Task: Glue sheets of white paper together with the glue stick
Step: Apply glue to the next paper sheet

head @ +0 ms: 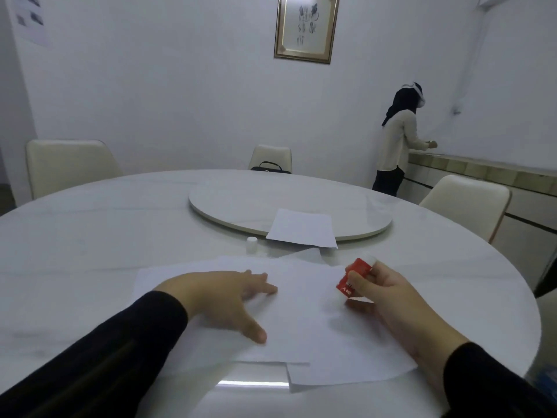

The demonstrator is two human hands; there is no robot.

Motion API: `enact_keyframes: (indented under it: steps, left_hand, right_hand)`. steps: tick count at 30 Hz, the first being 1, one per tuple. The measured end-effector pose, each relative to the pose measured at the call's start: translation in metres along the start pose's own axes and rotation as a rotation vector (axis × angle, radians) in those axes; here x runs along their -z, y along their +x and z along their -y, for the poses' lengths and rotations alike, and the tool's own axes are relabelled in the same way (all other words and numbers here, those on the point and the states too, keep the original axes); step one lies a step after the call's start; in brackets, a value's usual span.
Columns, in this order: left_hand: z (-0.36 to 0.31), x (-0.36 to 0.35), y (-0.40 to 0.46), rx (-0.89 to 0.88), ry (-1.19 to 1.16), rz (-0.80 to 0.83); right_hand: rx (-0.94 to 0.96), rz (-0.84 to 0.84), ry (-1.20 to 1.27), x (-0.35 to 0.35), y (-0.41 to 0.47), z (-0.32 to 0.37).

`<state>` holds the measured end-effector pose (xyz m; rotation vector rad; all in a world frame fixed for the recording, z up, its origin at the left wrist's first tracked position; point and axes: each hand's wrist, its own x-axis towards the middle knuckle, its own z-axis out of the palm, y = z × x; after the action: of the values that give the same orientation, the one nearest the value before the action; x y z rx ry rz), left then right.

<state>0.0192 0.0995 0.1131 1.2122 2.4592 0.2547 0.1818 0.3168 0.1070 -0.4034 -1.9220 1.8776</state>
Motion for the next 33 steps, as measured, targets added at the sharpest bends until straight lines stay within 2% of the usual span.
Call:
enact_keyframes:
  steps: [4, 6, 14, 23, 33]
  left_hand:
    - [-0.008, -0.001, 0.017, -0.046, -0.120, -0.275]
    - [-0.014, -0.002, 0.027, -0.076, -0.140, -0.336]
    - [-0.013, -0.024, 0.042, -0.088, 0.016, -0.253]
    - [-0.016, -0.024, 0.044, -0.083, 0.082, -0.204]
    - [-0.018, -0.023, 0.043, -0.057, 0.096, -0.180]
  right_hand:
    - [0.049, -0.068, -0.167, -0.003, 0.023, 0.028]
    - [0.103, -0.129, -0.182, -0.016, 0.037, 0.038]
    - [0.096, -0.144, -0.309, -0.071, 0.070, 0.005]
    - [0.108, -0.130, -0.443, -0.080, 0.082, -0.001]
    - [0.075, -0.034, -0.682, -0.073, 0.071, 0.011]
